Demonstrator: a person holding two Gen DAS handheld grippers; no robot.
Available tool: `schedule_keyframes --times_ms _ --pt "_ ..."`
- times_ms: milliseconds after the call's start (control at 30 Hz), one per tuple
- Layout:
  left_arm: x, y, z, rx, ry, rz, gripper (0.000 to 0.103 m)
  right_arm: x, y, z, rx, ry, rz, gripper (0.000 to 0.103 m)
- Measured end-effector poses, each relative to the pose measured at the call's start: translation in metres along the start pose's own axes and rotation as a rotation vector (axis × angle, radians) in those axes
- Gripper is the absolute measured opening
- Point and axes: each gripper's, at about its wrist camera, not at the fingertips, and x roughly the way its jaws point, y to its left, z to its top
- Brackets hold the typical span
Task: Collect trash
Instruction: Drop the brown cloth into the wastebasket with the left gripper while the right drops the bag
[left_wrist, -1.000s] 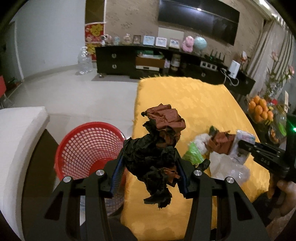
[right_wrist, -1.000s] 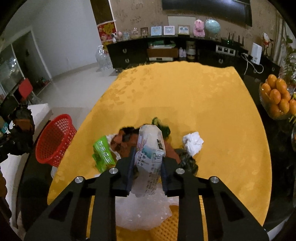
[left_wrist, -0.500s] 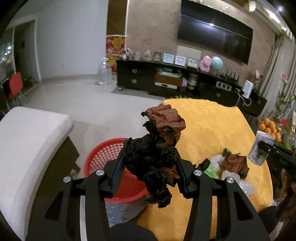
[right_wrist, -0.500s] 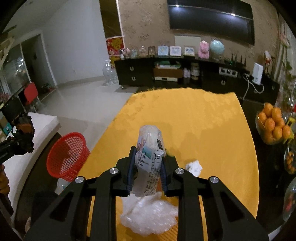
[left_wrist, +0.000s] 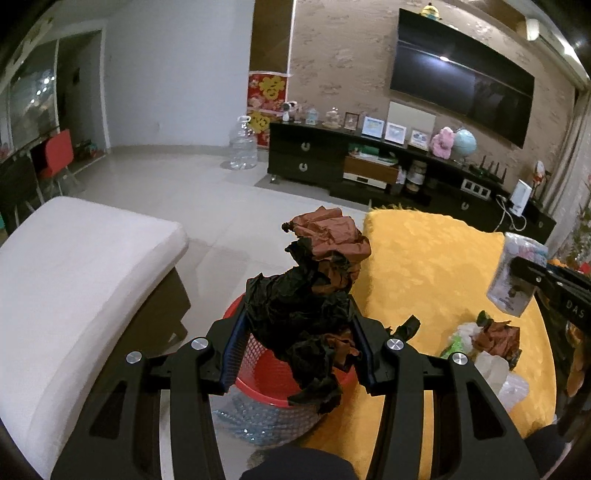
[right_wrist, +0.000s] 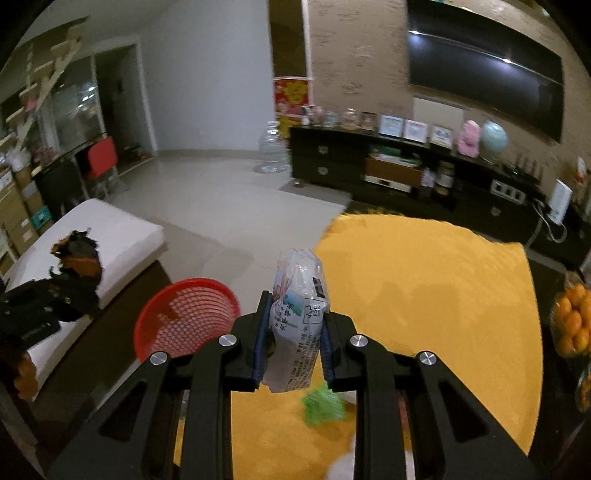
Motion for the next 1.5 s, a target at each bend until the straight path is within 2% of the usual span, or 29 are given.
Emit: schedule_keyframes --times_ms 367,667,767,833,900,1033,1200,1333,1500 --pt "0.044 0.025 -0.011 -0.025 0.078 0.008 0.047 0.059 0.061 0.020 -0.060 0.093 0.142 0.023" --pt "0.078 0.033 -0.022 -0.001 0.150 0.010 0.048 0.106 0.098 0.012 -0.091 0.190 0.192 0.024" --pt "0.087 0.033 -0.025 0.003 0.172 0.010 0.049 0.119 0.105 0.008 -0.082 0.222 0.214 0.028" --pt "0.092 0.035 -0.027 -0.010 0.186 0.002 0.051 0.124 0.105 0.008 -0.074 0.233 0.224 0.042" --pt "0.096 0.037 -0.027 -0.015 0.195 0.001 0.056 0.127 0.103 0.008 -0.052 0.238 0.232 0.048" --pt "0.098 0.038 -0.029 -0.010 0.199 0.008 0.066 0.124 0.096 0.011 -0.038 0.220 0.233 0.048" --pt "0.097 0.035 -0.027 -0.005 0.197 0.010 0.069 0.104 0.076 0.014 -0.017 0.170 0.210 0.050" --pt "0.083 0.022 -0.024 0.022 0.162 0.016 0.076 0.073 0.053 0.011 0.002 0.098 0.149 0.065" --pt "0.060 -0.003 -0.020 0.059 0.117 -0.007 0.080 0.031 0.011 -0.001 0.025 0.018 0.026 0.074"
